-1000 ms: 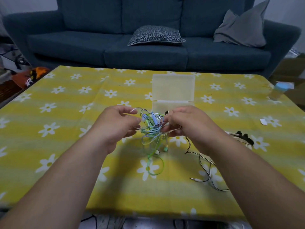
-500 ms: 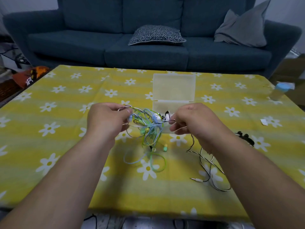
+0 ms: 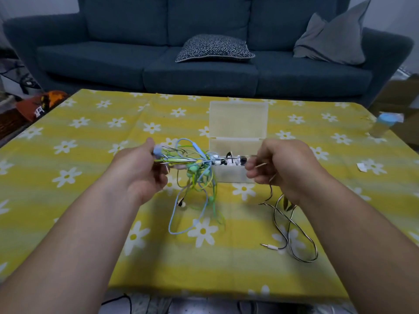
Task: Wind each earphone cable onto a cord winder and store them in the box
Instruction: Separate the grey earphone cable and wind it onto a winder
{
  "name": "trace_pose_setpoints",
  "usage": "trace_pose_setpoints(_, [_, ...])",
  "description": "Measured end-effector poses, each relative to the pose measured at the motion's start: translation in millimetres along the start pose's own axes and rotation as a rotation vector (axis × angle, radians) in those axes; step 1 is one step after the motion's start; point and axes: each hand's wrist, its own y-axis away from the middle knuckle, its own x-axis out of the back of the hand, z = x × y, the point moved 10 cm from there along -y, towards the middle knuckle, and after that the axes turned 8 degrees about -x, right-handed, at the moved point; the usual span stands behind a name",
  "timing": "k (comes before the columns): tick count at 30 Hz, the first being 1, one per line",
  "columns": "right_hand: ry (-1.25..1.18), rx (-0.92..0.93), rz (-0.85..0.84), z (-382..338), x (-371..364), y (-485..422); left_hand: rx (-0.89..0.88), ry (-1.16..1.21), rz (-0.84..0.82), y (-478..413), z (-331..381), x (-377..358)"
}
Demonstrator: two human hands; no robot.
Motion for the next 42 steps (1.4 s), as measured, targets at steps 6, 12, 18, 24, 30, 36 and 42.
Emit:
trace_pose_setpoints(6, [-0.287,0.029,-0.376,-9.5,-40.0,15.0,-0.31,-0.768,-0.14,6.1,17.7,-7.6])
trace_pose_setpoints(12, [-0.262,0.068,-0.444,-10.4,-48.7,20.0,-0.699,-0.776,-0.486,49.2,37.8,-62.5])
trace_pose_setpoints(18, [-0.31,0.134,-0.494,-18.4,-47.0,24.9,-0.649,-0.851,-0.598,47.0,14.5,-76.8])
trace_pose_setpoints(24, [-0.207,0.069,-0.287,-9.1,-28.7,14.5,-0.845,-1.027,-0.4,45.6,27.3,-72.6])
trace_pose_setpoints(30, [0.134,0.103,-0.227,0.4,-36.7,16.4,-0.857,-0.984,-0.325,53.4,33.0,-72.6])
trace_pose_setpoints(36, [0.224,0.223,-0.119,-0.5,-42.2,16.8,-0.924,-0.977,-0.282,65.8,35.8,-83.5])
trace_pose_setpoints(42, [0.172,0.186,-0.109,0.8,-37.8,13.2,-0.776,-0.723,-0.431,54.3,26.6,-81.5])
